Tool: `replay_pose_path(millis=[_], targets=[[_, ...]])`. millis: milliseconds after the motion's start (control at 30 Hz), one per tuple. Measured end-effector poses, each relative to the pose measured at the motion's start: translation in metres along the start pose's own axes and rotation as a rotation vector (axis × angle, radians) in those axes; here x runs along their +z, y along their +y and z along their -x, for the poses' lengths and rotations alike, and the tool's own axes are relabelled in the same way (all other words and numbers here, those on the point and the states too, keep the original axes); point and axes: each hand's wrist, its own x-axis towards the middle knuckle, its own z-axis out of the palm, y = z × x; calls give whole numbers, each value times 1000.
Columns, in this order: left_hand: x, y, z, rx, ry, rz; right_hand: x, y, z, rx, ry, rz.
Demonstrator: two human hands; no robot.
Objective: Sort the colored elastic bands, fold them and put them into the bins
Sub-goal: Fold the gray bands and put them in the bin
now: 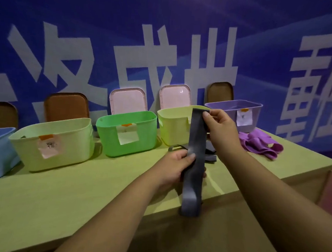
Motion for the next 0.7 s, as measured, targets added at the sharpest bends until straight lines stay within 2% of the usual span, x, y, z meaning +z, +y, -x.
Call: replay_pose_path(millis=[100,267,300,433,567,700], targets=[[-20,-3,-22,39,180,-467,-7,26,-8,29,13,6],[-55,6,-65,194,537,-861,-4,54,-19,37,34,35],[-58,2,-73,188,564,-897,-1,60,-20,26,43,49],[-65,-20,-87,-9,480,-836,9,83,-20,-28,112,72],[-74,-26,-84,61,441,-755,12,88,-23,-82,120,120],[-69,-22,-80,84,526,-604,13,91,-21,-94,53,173]])
